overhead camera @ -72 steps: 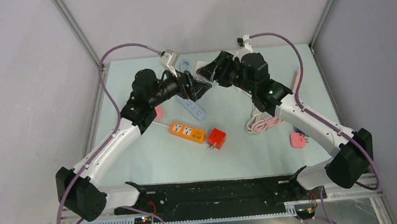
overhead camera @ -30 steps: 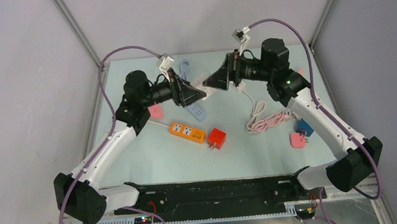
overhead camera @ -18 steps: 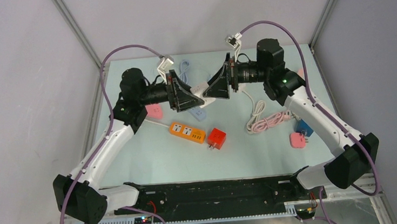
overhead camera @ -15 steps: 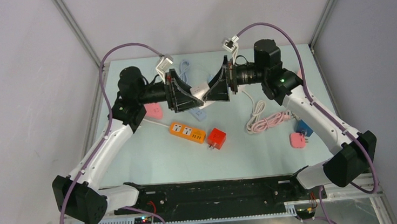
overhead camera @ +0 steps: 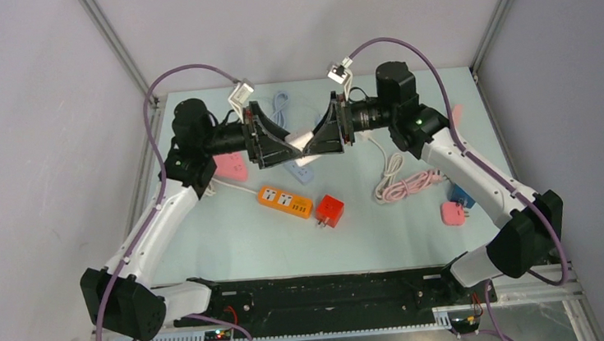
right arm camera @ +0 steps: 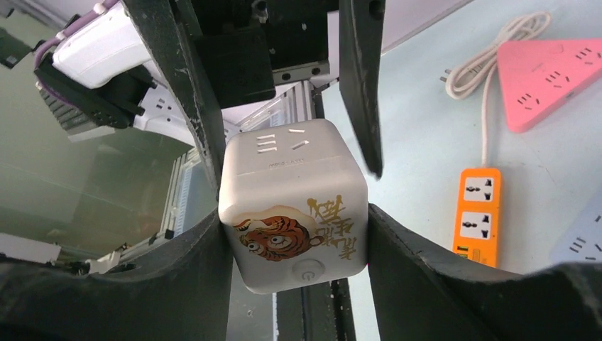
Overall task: Insert the plug
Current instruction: Adjust the plug, then insert the plug into the socket.
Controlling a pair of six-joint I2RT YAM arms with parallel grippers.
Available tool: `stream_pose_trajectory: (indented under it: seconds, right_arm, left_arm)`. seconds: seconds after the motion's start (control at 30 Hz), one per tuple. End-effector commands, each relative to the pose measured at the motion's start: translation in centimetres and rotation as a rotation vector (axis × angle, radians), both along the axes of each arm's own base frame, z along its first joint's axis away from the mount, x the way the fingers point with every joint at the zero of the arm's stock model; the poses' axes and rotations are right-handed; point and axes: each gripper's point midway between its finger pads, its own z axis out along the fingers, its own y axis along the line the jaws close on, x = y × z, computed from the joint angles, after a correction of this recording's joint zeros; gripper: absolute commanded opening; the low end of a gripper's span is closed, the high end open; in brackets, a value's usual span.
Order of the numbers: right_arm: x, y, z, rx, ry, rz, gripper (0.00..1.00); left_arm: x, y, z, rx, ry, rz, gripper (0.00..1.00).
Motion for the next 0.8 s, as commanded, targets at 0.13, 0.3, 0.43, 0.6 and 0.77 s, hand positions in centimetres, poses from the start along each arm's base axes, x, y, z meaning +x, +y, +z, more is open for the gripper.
stream_pose_trajectory:
  seconds: [0.13, 0.3, 0.43, 0.6, 0.77]
  right_arm:
    - [6.7, -0.6, -2.6, -0.123, 0.050, -0.387, 0.00]
    - [9.9, 2.7, -9.1, -0.267, 0.132, -0.553, 0.00]
    - [11.2, 5.1, -14.5, -0.400, 0.221, -0.600, 0.00]
    - [13.1, 6.9, -18.5, -0.471, 0.326, -0.656, 0.00]
    - [13.7, 7.5, -22.2, -0.561, 0.428, -0.694, 0.00]
  left_arm:
    - [8.5, 5.9, -3.1, 0.157, -0.014, 0.531, 0.91]
    - [11.7, 12.2, -9.6, 0.324, 0.134, 0.891, 0.91]
    - [12.0, 15.3, -13.6, 0.425, 0.229, 1.060, 0.91]
    - [12.0, 15.2, -15.8, 0.461, 0.314, 1.050, 0.89]
    - [11.8, 15.1, -16.4, 0.468, 0.340, 1.046, 0.87]
